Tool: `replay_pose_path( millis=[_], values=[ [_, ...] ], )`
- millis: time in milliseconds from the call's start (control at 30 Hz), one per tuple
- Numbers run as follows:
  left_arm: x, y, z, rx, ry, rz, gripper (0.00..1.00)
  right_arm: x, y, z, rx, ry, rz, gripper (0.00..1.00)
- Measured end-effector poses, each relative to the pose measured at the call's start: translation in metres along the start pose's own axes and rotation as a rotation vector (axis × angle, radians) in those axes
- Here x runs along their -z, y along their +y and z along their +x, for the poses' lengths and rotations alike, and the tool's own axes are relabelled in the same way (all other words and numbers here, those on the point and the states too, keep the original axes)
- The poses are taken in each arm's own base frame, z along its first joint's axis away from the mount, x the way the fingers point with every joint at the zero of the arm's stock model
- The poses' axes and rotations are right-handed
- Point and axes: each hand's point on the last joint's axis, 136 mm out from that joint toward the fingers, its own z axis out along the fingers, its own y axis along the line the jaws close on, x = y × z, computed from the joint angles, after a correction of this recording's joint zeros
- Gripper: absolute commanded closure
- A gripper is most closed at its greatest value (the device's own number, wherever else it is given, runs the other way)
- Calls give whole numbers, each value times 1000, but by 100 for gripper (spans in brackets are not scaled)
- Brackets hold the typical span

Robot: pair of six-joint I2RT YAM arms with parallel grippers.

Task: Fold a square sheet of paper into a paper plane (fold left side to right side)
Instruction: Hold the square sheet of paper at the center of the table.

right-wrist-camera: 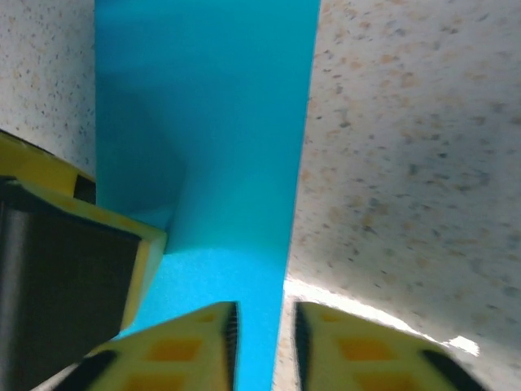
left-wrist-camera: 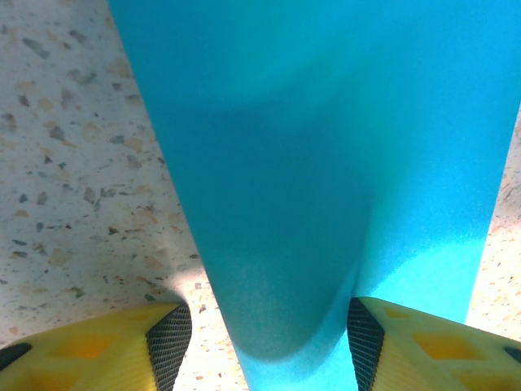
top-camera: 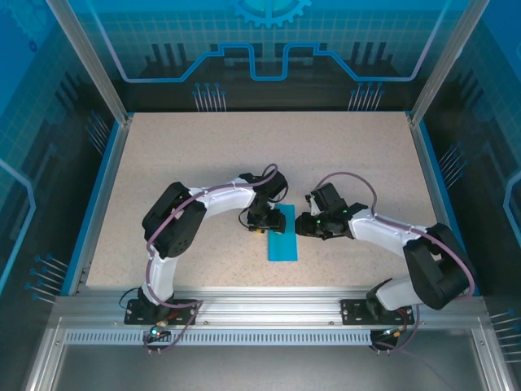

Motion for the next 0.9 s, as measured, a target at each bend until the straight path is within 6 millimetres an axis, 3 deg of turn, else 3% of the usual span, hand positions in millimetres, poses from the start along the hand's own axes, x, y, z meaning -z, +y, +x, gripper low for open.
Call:
replay_pose_path(
  millis=[200,567,900],
  values=[
    [0,0,0,0,0,0,41,-16,7,2,2,39,-5,95],
    [0,0,0,0,0,0,41,-33,4,9,0,101,29,96],
    [2,-1,0,-3,-5,5,38,-34,3,10,0,114,49,96]
  ],
)
